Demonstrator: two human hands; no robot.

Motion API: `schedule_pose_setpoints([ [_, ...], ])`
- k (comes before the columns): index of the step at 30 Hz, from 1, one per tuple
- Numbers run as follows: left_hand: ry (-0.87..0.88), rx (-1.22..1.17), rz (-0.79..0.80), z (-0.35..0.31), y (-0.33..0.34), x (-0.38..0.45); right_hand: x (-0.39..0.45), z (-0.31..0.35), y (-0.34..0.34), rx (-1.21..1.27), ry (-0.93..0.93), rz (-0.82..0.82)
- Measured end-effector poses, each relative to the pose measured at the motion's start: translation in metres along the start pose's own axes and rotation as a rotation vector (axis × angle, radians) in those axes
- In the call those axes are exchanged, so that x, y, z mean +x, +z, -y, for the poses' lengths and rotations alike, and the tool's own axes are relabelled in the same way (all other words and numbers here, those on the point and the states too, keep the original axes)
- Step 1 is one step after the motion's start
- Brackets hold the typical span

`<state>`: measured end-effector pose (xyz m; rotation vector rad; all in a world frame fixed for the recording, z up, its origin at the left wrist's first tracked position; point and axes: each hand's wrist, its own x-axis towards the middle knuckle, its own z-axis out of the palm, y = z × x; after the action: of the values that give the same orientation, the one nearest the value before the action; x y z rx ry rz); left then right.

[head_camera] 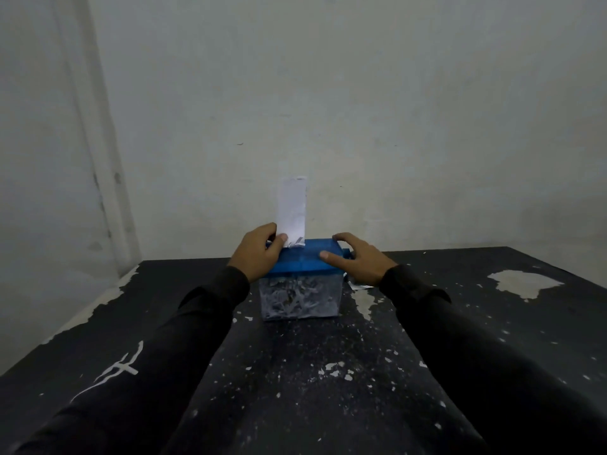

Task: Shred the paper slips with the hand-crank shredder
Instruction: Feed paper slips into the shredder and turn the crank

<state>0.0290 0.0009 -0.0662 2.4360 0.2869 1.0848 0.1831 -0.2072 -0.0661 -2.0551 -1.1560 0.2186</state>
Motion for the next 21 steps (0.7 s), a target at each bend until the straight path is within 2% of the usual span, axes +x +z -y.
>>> schedule_pose_setpoints([
  [5, -0.020, -0.019, -0.046, -0.002, 0.002, -0.002, -0.007, 0.002, 0.007, 0.077, 0.038, -0.098],
  [8, -0.011, -0.007, -0.050, -0.004, 0.003, -0.003, -0.005, 0.003, 0.006, -0.046, 0.005, -0.121],
  [10, -0.013, -0.001, -0.045, -0.003, 0.003, -0.003, -0.004, 0.009, 0.000, -0.071, 0.020, -0.120],
  [12, -0.016, 0.000, -0.029, -0.002, 0.002, -0.002, -0.004, 0.011, -0.014, -0.070, 0.049, -0.043],
  [14, -0.016, 0.004, -0.015, -0.001, 0.001, -0.001, -0.010, 0.008, -0.032, 0.049, 0.040, 0.111],
  [16, -0.020, 0.008, -0.015, -0.001, 0.001, 0.000, -0.017, -0.003, -0.045, 0.236, 0.004, 0.181],
  [21, -0.037, -0.008, -0.014, 0.001, 0.003, 0.000, -0.014, -0.009, -0.051, 0.386, -0.118, 0.078],
])
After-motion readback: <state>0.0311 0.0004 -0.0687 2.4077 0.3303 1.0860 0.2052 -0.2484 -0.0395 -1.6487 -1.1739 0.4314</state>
